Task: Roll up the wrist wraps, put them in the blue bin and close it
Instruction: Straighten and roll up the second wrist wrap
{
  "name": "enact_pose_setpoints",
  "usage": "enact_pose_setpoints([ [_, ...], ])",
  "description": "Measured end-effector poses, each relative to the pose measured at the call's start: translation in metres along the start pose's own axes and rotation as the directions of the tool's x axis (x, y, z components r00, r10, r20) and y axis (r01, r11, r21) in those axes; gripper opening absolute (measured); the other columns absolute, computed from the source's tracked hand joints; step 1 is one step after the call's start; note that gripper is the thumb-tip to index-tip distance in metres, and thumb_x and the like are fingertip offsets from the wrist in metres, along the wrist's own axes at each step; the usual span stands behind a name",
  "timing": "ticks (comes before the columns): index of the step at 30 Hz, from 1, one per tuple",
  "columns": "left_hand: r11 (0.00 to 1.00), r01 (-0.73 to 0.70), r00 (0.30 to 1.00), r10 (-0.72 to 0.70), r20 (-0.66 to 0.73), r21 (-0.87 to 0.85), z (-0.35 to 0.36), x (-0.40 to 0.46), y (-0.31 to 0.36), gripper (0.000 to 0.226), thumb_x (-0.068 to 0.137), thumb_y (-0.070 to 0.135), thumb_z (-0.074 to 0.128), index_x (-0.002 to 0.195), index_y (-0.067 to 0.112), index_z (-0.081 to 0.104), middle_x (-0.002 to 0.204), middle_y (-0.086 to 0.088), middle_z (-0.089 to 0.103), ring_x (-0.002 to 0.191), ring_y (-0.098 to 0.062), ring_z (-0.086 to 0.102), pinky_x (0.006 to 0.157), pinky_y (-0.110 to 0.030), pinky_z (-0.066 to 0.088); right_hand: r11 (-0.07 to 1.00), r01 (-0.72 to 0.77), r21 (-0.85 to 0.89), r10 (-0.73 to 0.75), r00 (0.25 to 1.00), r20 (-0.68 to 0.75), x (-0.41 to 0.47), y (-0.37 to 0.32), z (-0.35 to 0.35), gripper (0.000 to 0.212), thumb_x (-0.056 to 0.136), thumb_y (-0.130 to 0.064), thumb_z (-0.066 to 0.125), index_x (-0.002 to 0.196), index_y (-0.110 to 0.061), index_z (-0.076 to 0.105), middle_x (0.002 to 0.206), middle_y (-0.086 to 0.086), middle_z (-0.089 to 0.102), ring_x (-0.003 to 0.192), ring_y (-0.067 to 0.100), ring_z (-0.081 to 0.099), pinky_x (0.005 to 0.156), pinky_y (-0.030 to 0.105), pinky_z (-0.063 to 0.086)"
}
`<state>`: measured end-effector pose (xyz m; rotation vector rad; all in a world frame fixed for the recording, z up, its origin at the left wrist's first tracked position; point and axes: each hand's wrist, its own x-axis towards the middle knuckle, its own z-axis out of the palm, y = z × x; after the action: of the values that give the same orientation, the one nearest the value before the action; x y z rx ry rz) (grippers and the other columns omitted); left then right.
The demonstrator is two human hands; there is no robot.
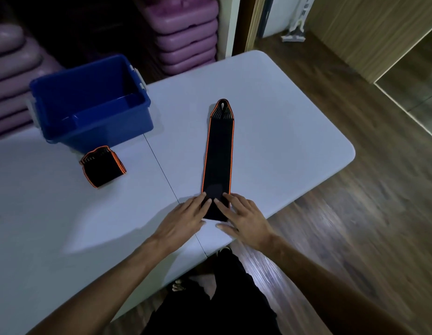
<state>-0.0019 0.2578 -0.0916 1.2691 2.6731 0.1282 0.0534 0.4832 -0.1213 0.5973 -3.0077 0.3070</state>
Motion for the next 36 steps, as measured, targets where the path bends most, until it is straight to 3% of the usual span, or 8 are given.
enact_pose_setpoints([
  [4, 0.999, 0.007, 1.000, -0.006, -0.030, 0.037, -0.001, 0.003, 0.003, 0.060, 0.085, 0.021, 0.068, 0.136, 0.002, 0.044, 0.133, -0.019, 0.051, 0.116, -0.031, 0.055, 0.081, -0.037, 0.055, 1.000, 0.020, -0.018, -0.020, 1.000, 0.011, 0.009, 0.003, -0.006, 0.059, 0.092, -0.050, 0.052, 0.142, -0.018, 0.047, 0.132, 0.012, 0.055, 0.109, 0.028, 0.056, 0.080, 0.038, 0.054],
  [10, 0.999, -0.014, 0.998, 0.018, -0.067, 0.052, -0.002, 0.007, 0.003, 0.064, 0.077, 0.011, 0.071, 0.134, -0.001, 0.044, 0.116, -0.014, 0.057, 0.100, -0.028, 0.060, 0.067, -0.034, 0.056, 0.997, 0.071, -0.042, -0.072, 0.997, -0.013, 0.008, 0.010, -0.007, 0.059, 0.092, -0.050, 0.055, 0.138, -0.014, 0.051, 0.134, 0.013, 0.057, 0.108, 0.026, 0.058, 0.080, 0.037, 0.054],
  [15, 0.999, -0.039, 0.991, 0.039, -0.128, 0.004, -0.005, 0.011, -0.006, 0.044, 0.085, 0.014, 0.056, 0.128, 0.004, 0.053, 0.108, -0.007, 0.062, 0.093, -0.022, 0.063, 0.067, -0.033, 0.056, 0.996, 0.025, 0.084, -0.021, 0.998, -0.055, 0.010, 0.010, -0.009, 0.041, 0.094, -0.034, 0.053, 0.128, -0.010, 0.059, 0.130, 0.011, 0.063, 0.107, 0.026, 0.063, 0.080, 0.039, 0.057],
  [18, 0.967, 0.074, 0.994, -0.091, -0.057, -0.243, -0.016, 0.020, -0.008, 0.041, 0.097, 0.032, 0.030, 0.127, 0.014, 0.052, 0.114, 0.003, 0.057, 0.099, -0.015, 0.059, 0.076, -0.030, 0.053, 0.975, -0.022, 0.220, 0.024, 1.000, -0.007, 0.018, 0.014, -0.015, 0.038, 0.098, -0.029, 0.045, 0.125, -0.008, 0.061, 0.123, 0.008, 0.067, 0.104, 0.025, 0.063, 0.082, 0.040, 0.056],
  [22, 0.850, 0.201, 0.980, -0.178, 0.094, -0.487, -0.034, 0.038, -0.015, 0.030, 0.100, 0.035, 0.036, 0.122, 0.022, 0.053, 0.104, 0.011, 0.055, 0.093, -0.010, 0.054, 0.081, -0.031, 0.047, 0.898, -0.170, 0.406, 0.138, 0.984, 0.109, 0.025, 0.020, -0.028, 0.035, 0.101, -0.033, 0.047, 0.122, -0.010, 0.063, 0.117, 0.005, 0.068, 0.108, 0.020, 0.057, 0.091, 0.033, 0.050],
  [28, 0.648, 0.377, 0.917, -0.361, 0.168, -0.662, -0.031, 0.062, -0.024, 0.022, 0.099, 0.028, 0.044, 0.108, 0.016, 0.059, 0.081, -0.004, 0.064, 0.074, -0.017, 0.064, 0.075, -0.038, 0.053, 0.650, -0.487, 0.583, 0.426, 0.869, 0.251, 0.060, 0.018, -0.039, 0.029, 0.099, -0.035, 0.052, 0.101, -0.010, 0.066, 0.074, 0.009, 0.065, 0.069, 0.024, 0.059, 0.070, 0.040, 0.050],
  [33, 0.631, 0.418, 0.884, -0.448, 0.133, -0.654, -0.025, 0.076, -0.021, 0.010, 0.097, 0.025, 0.049, 0.101, 0.016, 0.053, 0.060, 0.001, 0.054, 0.053, -0.014, 0.049, 0.056, -0.030, 0.042, 0.535, -0.574, 0.620, 0.521, 0.802, 0.294, 0.073, 0.018, -0.035, 0.017, 0.095, -0.022, 0.058, 0.105, -0.011, 0.068, 0.071, 0.003, 0.062, 0.064, 0.015, 0.056, 0.061, 0.016, 0.042],
  [36, 0.697, 0.375, 0.888, -0.460, 0.020, -0.611, -0.025, 0.076, -0.019, 0.009, 0.095, 0.025, 0.052, 0.091, 0.018, 0.050, 0.063, 0.001, 0.053, 0.055, -0.014, 0.048, 0.056, -0.033, 0.043, 0.549, -0.569, 0.613, 0.544, 0.800, 0.255, 0.075, 0.018, -0.032, 0.015, 0.093, -0.019, 0.061, 0.107, -0.015, 0.066, 0.089, -0.005, 0.054, 0.074, 0.002, 0.053, 0.068, 0.002, 0.038],
])
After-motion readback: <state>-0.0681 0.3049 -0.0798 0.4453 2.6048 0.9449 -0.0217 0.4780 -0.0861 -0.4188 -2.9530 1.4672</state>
